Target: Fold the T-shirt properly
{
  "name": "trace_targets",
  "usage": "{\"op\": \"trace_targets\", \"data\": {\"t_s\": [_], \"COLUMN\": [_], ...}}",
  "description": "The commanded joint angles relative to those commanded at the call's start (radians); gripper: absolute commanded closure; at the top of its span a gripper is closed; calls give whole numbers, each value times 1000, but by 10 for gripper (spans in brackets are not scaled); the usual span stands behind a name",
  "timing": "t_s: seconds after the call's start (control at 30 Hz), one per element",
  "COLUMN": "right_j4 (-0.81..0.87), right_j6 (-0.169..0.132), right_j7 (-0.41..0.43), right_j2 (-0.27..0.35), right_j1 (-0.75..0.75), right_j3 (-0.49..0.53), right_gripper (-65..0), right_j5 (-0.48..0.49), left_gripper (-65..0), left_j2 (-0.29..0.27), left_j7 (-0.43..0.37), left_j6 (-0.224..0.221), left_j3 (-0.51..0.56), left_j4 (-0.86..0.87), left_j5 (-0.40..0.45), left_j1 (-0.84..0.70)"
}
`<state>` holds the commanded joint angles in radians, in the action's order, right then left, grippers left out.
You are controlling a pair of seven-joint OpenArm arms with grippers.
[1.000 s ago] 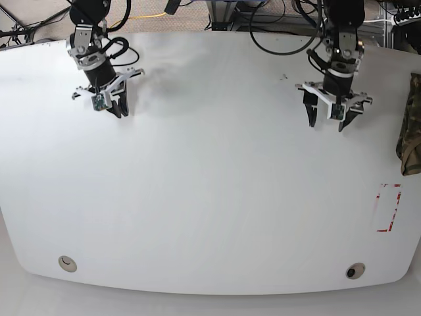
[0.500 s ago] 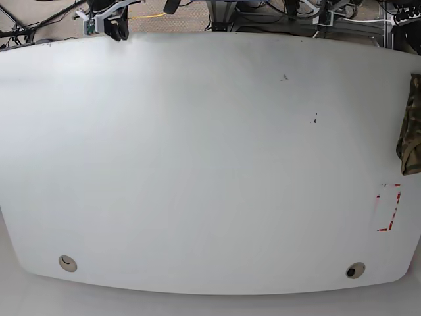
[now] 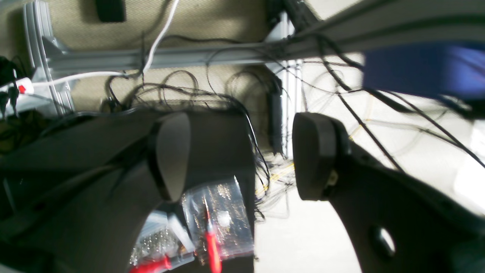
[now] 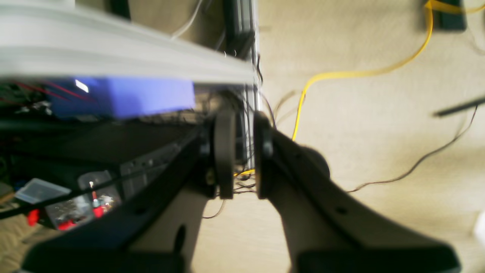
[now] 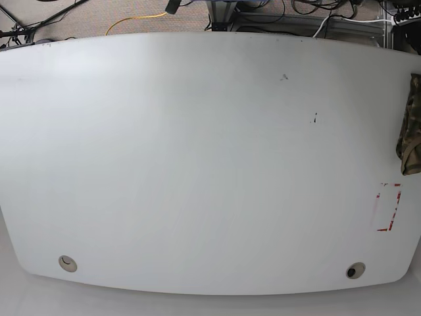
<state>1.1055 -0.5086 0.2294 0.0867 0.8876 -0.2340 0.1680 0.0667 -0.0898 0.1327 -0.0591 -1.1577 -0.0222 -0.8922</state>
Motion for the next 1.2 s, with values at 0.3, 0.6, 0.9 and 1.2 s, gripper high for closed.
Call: {"op": "trace_targets", "data": {"t_s": [0.3,0.6,0.9,1.2], "right_j4": [-379,-578,-769,-770], "right_j6": [0,147,239,295], "right_j7": [0,0,-5,-74], "right_j2": [8,26,28,21], "right_j1": [-270,-465,-634,-669], "right_j3": [2,5,5,5], "right_gripper": [-78,-79,-82,-86], "right_j5": [-48,-178,-284,-319], "left_gripper": [-386,-388,-389,-389], "left_j2": [20,32,34,34], "left_j7": [5,2,15,74], "left_j6": [0,0,-8,-5], "left_j3": [32,31,28,29], "left_j4": [477,861,910,908], "left_j5": [3,3,5,2], "left_j1": [324,618,715,733]}}
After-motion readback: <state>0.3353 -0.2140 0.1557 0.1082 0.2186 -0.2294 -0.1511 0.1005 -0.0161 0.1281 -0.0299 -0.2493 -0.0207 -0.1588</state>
